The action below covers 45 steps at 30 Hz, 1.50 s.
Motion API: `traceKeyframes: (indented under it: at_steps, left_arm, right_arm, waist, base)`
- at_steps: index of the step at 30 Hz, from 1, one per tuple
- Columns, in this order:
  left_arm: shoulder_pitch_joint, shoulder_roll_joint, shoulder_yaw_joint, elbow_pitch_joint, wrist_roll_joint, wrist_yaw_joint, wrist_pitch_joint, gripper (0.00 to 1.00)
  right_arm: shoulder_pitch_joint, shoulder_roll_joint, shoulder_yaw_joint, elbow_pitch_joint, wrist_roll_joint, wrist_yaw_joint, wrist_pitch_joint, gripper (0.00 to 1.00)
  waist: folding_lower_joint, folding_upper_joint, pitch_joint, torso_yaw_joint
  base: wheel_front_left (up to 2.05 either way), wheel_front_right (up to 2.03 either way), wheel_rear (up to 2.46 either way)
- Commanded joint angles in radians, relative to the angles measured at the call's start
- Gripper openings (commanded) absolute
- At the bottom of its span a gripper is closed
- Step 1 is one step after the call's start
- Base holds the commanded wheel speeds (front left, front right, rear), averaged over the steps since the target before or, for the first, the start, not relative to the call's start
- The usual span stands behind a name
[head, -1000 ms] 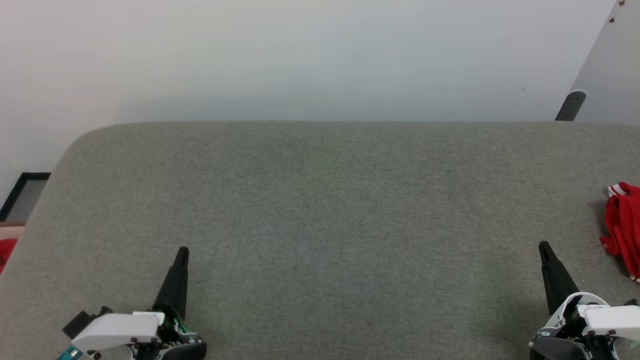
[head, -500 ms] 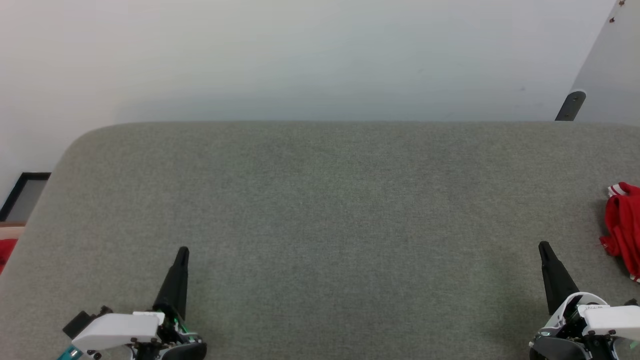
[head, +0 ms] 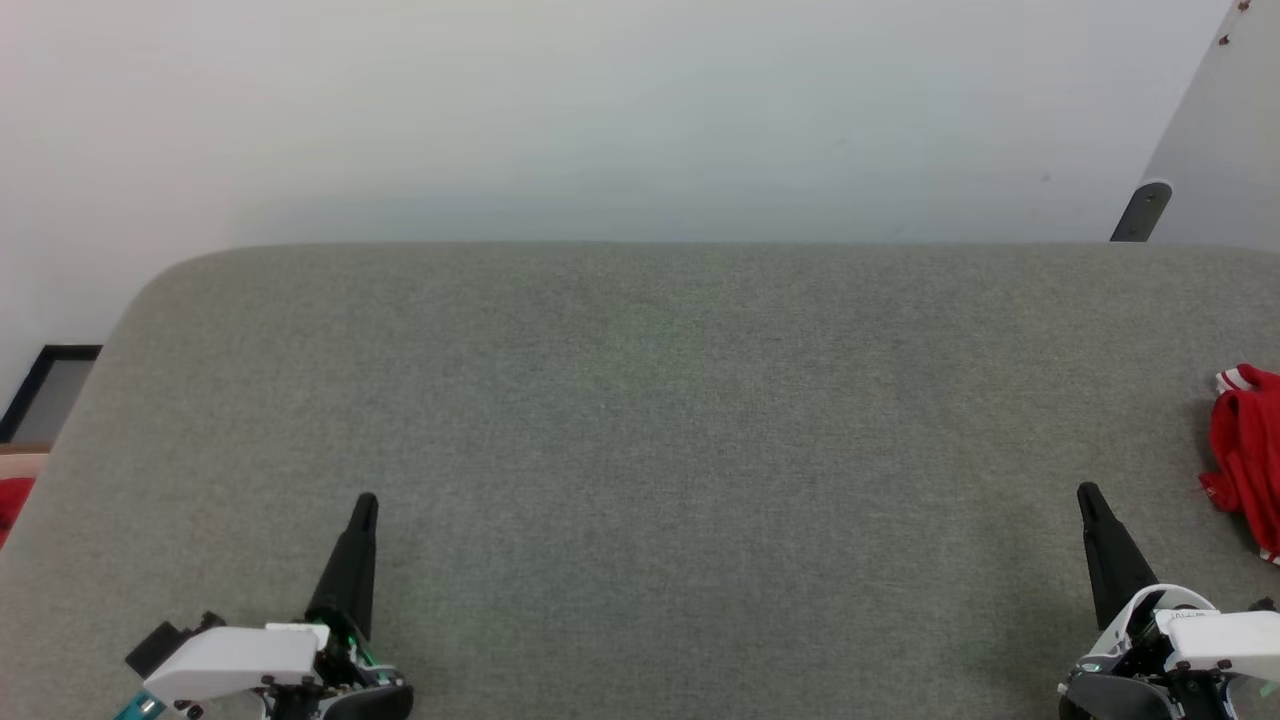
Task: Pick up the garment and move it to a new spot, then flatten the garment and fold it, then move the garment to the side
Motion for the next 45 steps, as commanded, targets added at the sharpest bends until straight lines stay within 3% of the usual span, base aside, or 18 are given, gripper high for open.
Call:
traceKeyframes:
  at_steps: [1, 45]
  left_arm:
    - [-0.010, -0.001, 0.002, 0.001, -0.003, -0.006, 0.001, 0.00]
    - [-0.010, -0.001, 0.002, 0.001, -0.003, -0.006, 0.001, 0.00]
  right_arm:
    - [-0.004, 0.004, 0.000, 0.000, 0.005, 0.000, 0.000, 0.00]
    - [-0.004, 0.004, 0.000, 0.000, 0.005, 0.000, 0.000, 0.00]
  waist:
    - [0.0000, 0.0000, 0.000, 0.000]
    - [0.0000, 0.0000, 0.000, 0.000]
  base:
    - [0.00, 0.00, 0.00]
    - [0.00, 0.00, 0.00]
